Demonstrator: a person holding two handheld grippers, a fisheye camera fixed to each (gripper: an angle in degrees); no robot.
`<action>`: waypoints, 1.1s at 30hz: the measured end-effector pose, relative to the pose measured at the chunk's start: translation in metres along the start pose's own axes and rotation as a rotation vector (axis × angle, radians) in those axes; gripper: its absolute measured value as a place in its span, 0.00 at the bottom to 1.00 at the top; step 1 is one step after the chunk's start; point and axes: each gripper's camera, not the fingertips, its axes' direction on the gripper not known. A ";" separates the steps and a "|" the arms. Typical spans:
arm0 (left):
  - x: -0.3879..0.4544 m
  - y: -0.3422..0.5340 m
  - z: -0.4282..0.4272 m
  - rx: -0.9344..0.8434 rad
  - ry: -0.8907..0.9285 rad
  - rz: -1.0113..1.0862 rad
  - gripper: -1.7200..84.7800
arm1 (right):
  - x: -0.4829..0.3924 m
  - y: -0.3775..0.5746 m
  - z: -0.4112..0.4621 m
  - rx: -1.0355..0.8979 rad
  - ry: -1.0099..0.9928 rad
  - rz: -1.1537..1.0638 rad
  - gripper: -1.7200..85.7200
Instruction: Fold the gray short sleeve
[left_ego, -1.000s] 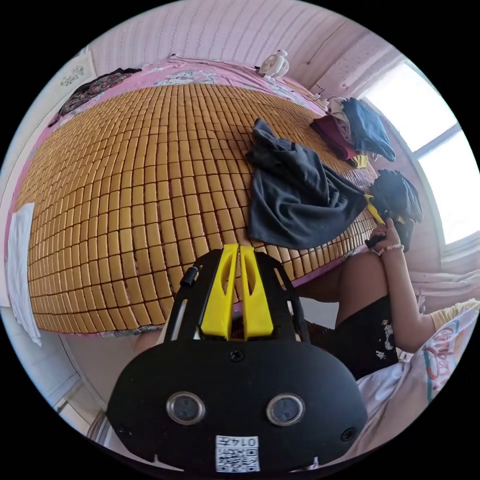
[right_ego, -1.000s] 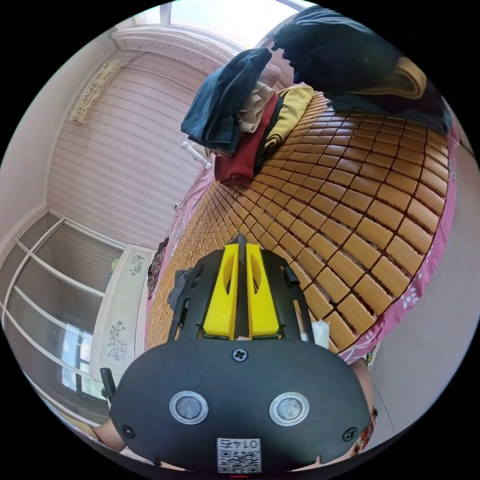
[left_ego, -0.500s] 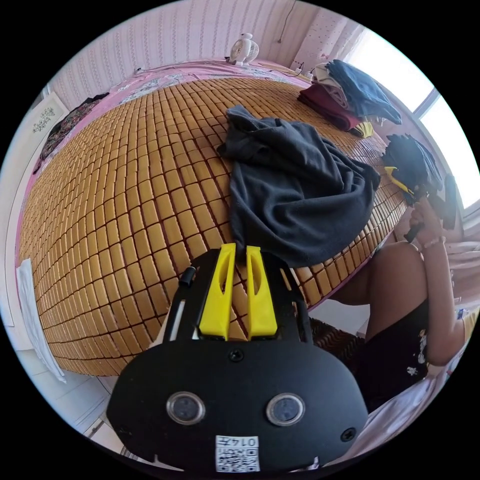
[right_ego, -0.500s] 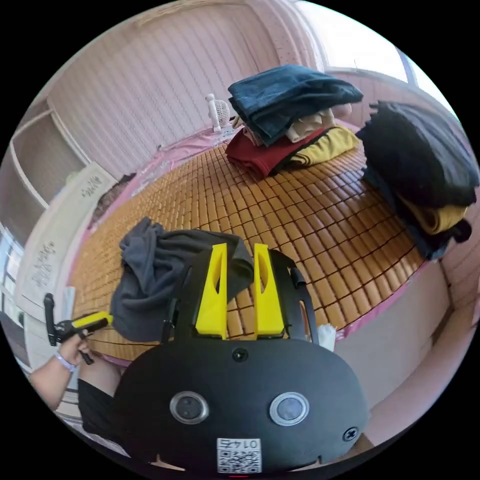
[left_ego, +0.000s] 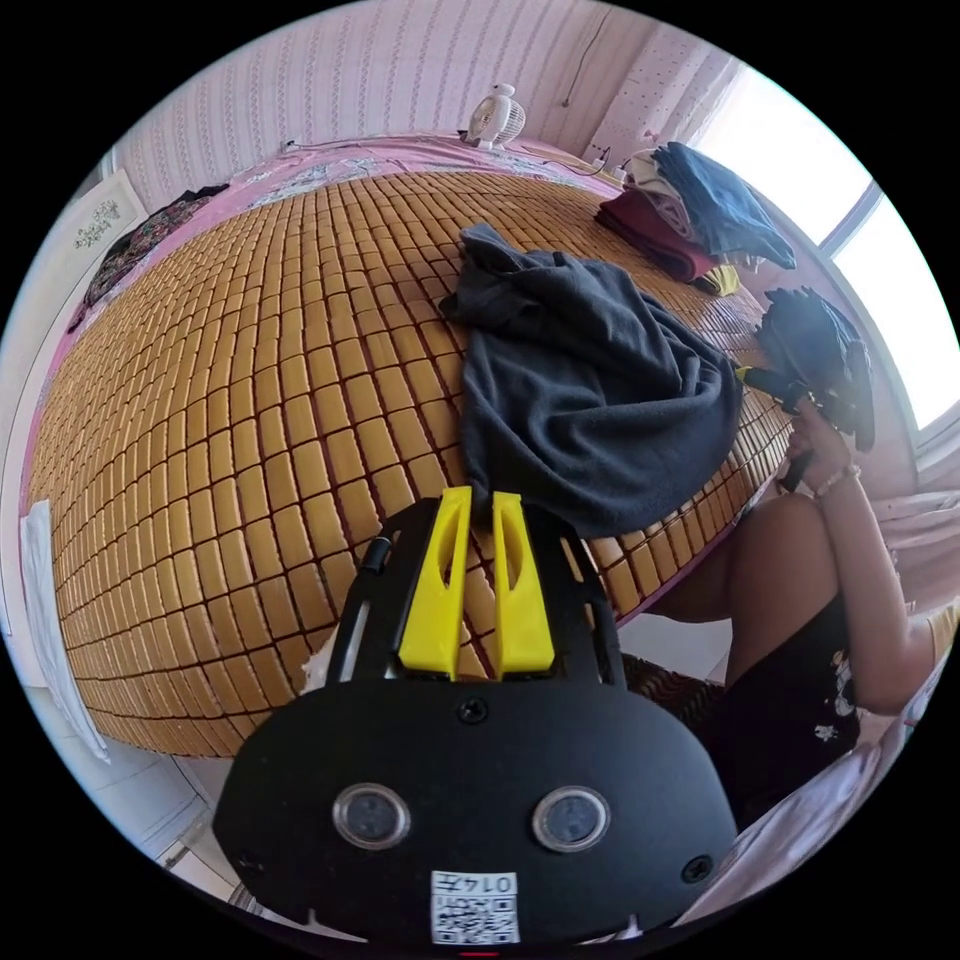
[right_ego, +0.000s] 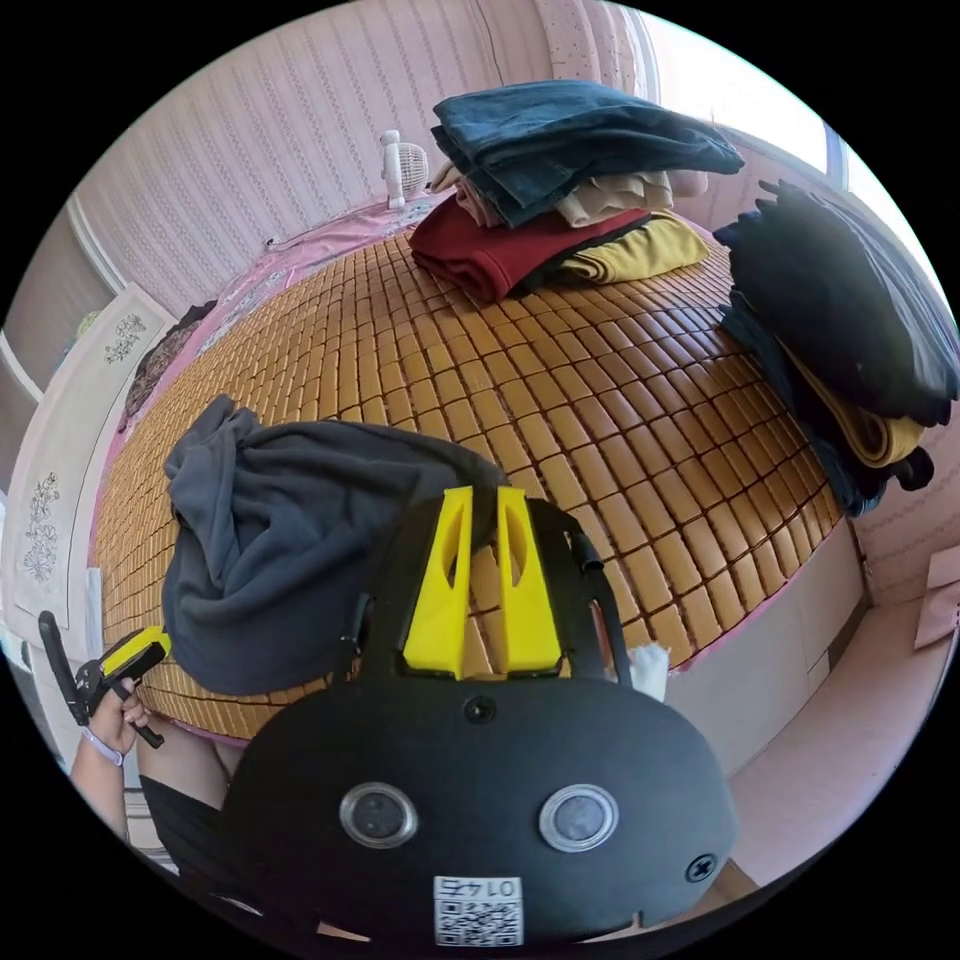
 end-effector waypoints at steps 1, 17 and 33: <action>-0.002 0.001 -0.002 0.000 0.003 0.006 0.03 | 0.000 -0.001 0.000 -0.006 0.002 0.002 0.05; -0.069 0.073 -0.122 0.101 0.083 -0.069 0.01 | 0.001 -0.008 -0.075 0.044 -0.003 -0.145 0.02; -0.158 0.225 -0.520 0.879 0.158 -0.104 0.01 | 0.039 -0.028 -0.395 0.637 -0.468 -0.304 0.02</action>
